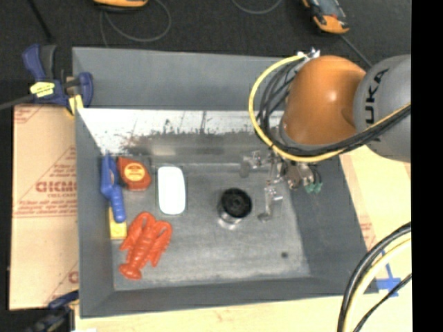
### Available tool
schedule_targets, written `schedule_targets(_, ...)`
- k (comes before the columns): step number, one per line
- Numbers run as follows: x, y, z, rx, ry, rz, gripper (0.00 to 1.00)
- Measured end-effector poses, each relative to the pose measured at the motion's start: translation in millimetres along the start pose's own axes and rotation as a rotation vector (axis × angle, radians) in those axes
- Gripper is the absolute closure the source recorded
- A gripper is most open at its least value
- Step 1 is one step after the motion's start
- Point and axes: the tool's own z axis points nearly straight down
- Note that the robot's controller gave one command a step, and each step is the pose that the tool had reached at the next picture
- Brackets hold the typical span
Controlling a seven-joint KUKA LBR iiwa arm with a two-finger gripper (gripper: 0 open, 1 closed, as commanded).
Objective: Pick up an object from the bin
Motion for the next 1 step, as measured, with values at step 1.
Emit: schedule_targets(1, -17.6, -5.0, 2.6, 0.007, -0.022, -0.035, 0.00)
